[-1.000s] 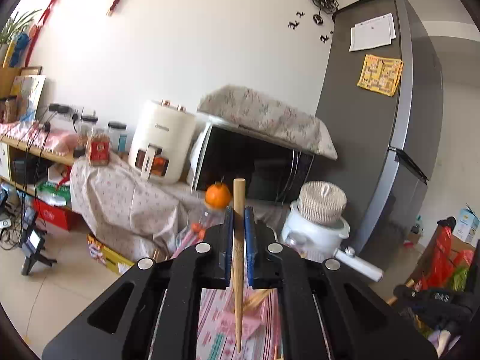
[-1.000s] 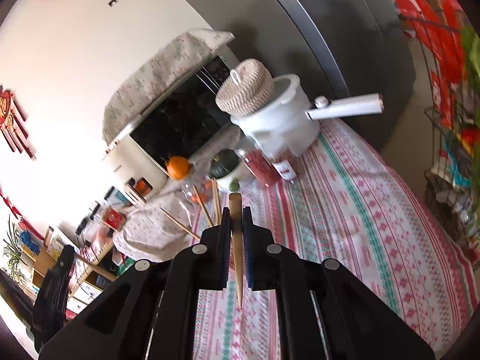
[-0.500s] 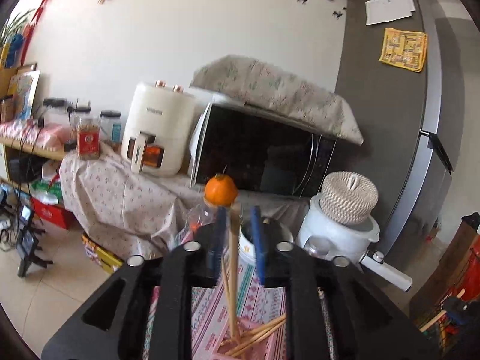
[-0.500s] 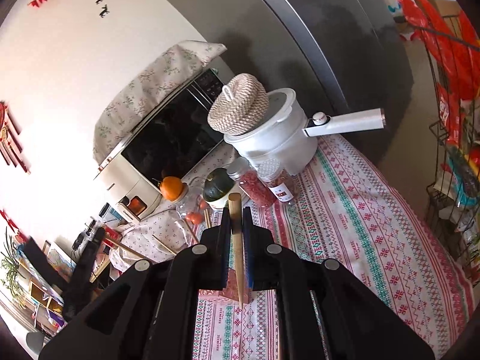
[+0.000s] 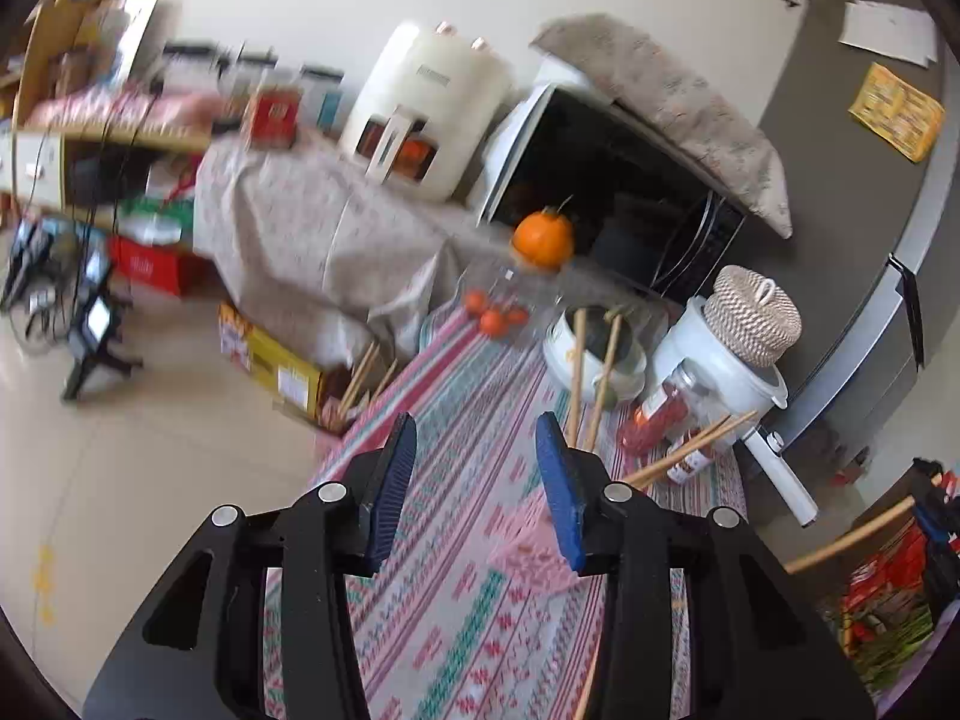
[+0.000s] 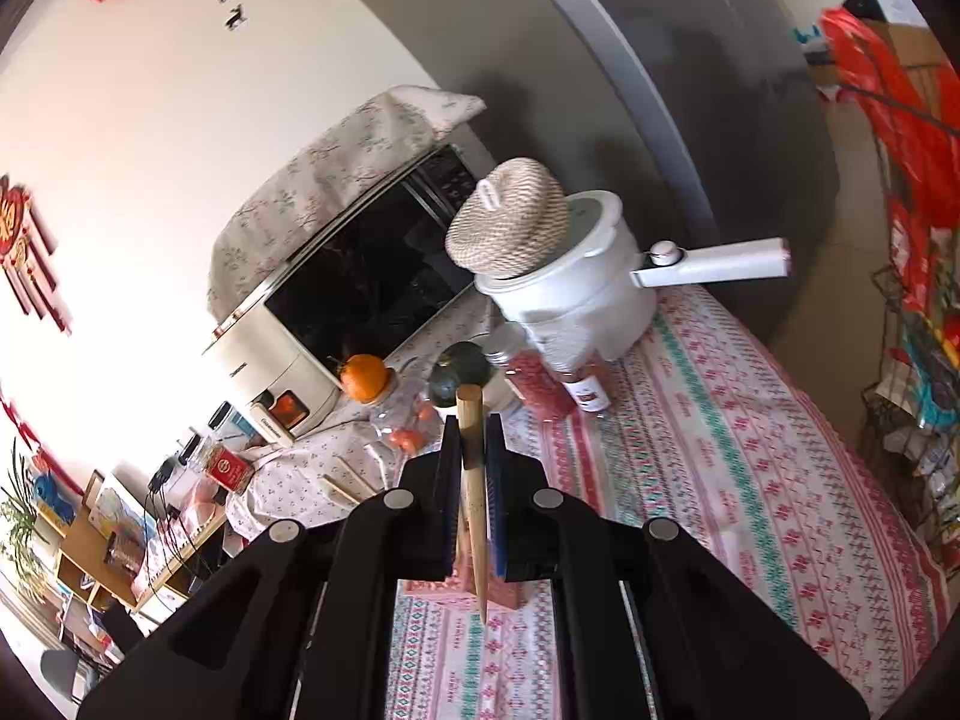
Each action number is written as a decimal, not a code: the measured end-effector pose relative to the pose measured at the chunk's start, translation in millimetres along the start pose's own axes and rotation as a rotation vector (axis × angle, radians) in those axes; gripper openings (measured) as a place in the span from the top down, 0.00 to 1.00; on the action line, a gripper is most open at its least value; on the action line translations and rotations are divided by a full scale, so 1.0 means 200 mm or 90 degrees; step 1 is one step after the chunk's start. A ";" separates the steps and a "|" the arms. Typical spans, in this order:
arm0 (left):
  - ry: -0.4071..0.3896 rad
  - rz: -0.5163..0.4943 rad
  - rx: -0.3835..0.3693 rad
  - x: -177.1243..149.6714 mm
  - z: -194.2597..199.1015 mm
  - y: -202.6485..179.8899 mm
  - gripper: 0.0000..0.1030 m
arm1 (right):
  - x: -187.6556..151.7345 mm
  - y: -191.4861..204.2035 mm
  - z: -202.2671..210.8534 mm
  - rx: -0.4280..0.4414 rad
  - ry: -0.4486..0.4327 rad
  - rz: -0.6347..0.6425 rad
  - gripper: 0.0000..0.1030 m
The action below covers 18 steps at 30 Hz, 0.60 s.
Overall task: Organize utensils
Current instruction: 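Lower the chopsticks into the pink basket and open both grippers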
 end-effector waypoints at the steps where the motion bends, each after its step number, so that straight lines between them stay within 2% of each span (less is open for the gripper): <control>1: 0.008 0.011 -0.003 0.00 0.00 0.02 0.62 | 0.01 0.03 -0.01 0.002 -0.003 0.005 0.92; 8: -0.016 0.013 -0.024 0.11 0.06 0.00 0.62 | 0.11 0.27 -0.11 -0.005 -0.028 0.047 0.92; 13: -0.022 0.010 -0.030 0.13 0.07 -0.01 0.62 | 0.10 0.39 -0.28 -0.025 -0.026 0.080 0.91; 15: -0.013 0.005 -0.029 0.11 0.05 -0.02 0.62 | 0.06 0.41 -0.37 -0.022 -0.019 0.088 0.88; 18: 0.002 -0.006 -0.031 0.08 0.02 -0.03 0.62 | -0.05 0.42 -0.47 -0.008 0.016 0.093 0.74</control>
Point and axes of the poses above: each gripper's, at about its wrist camera, not at the fingertips, and z roughly against the way its jaws point, y to its left, x to its top, the point moved 8 cm from there along -z, roughly the way its jaws point, and after that the axes turned 10 degrees about z, right-handed, at the moved point
